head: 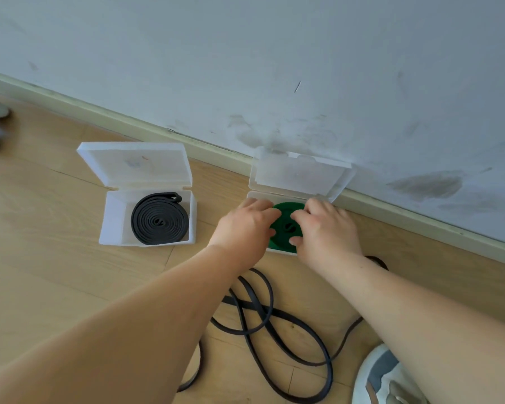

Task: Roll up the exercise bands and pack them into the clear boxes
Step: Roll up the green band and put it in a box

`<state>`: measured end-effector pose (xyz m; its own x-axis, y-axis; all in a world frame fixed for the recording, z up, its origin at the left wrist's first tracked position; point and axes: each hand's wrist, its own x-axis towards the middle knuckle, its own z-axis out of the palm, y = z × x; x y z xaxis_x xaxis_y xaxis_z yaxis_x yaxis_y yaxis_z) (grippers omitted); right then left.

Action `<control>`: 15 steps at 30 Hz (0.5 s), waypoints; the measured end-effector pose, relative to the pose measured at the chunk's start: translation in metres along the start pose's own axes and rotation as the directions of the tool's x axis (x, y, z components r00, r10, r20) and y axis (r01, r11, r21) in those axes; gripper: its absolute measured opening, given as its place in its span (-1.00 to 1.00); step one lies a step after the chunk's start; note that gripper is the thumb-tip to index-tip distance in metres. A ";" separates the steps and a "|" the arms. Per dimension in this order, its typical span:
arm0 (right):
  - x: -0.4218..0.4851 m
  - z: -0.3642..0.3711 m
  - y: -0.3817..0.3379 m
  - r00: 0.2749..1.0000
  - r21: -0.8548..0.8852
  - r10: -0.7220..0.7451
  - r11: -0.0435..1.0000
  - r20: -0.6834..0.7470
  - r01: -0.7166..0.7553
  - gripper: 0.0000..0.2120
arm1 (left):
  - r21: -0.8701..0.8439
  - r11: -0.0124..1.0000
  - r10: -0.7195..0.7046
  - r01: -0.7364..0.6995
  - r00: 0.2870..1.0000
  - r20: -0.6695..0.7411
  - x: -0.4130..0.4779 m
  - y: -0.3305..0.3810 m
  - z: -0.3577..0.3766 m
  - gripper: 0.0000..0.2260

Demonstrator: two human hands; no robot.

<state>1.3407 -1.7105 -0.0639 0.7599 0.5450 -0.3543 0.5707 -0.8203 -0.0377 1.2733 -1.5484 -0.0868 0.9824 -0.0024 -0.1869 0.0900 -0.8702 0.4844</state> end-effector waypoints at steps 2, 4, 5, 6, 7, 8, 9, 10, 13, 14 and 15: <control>-0.010 -0.003 -0.014 0.999 0.074 0.008 0.997 -0.031 -0.006 -0.66 | 0.019 0.999 -0.035 0.036 0.996 -0.088 -0.016 -0.005 -0.010 -0.72; -0.021 -0.005 -0.031 1.000 0.164 0.020 0.986 -0.010 -0.018 -0.71 | -0.019 0.992 -0.124 0.123 0.989 -0.076 -0.037 -0.010 -0.020 -0.72; -0.027 -0.003 -0.039 1.000 0.205 0.019 0.978 0.017 -0.023 -0.74 | -0.022 0.987 -0.160 0.159 0.986 -0.045 -0.050 -0.013 -0.022 -0.73; -0.033 -0.001 -0.048 0.998 0.249 0.022 0.968 0.057 -0.035 -0.76 | -0.011 0.982 -0.188 0.188 0.982 -0.003 -0.063 -0.015 -0.022 -0.73; -0.039 0.003 -0.056 0.993 0.297 0.024 0.953 0.114 -0.057 -0.76 | 0.012 0.976 -0.218 0.218 0.974 0.060 -0.076 -0.018 -0.020 -0.74; -0.044 0.006 -0.063 0.983 0.343 0.022 0.935 0.183 -0.085 -0.74 | 0.038 0.967 -0.253 0.250 0.958 0.135 -0.089 -0.020 -0.016 -0.74; -0.049 0.011 -0.070 0.967 0.381 0.016 0.918 0.255 -0.115 -0.70 | 0.059 0.957 -0.289 0.283 0.935 0.203 -0.104 -0.024 -0.011 -0.73; -0.053 0.015 -0.077 0.948 0.406 0.011 0.902 0.318 -0.147 -0.64 | 0.069 0.947 -0.320 0.313 0.915 0.244 -0.118 -0.029 -0.005 -0.69; -0.061 0.025 -0.086 0.900 0.405 0.036 0.885 0.435 -0.231 -0.49 | 0.056 0.914 -0.403 0.401 0.885 0.234 -0.146 -0.046 0.004 -0.62; -0.061 0.028 -0.087 0.889 0.390 0.050 0.886 0.455 -0.249 -0.47 | 0.043 0.897 -0.436 0.439 0.867 0.240 -0.149 -0.052 0.005 -0.62; -0.061 0.031 -0.088 0.882 0.378 0.060 0.888 0.467 -0.261 -0.47 | 0.026 0.875 -0.473 0.484 0.843 0.256 -0.150 -0.057 0.006 -0.62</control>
<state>1.2348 -1.6772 -0.0677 0.5593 0.3499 -0.7515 0.1907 -0.9365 -0.2942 1.1194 -1.5015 -0.0910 0.7432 0.2837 -0.6060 0.5497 -0.7752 0.3113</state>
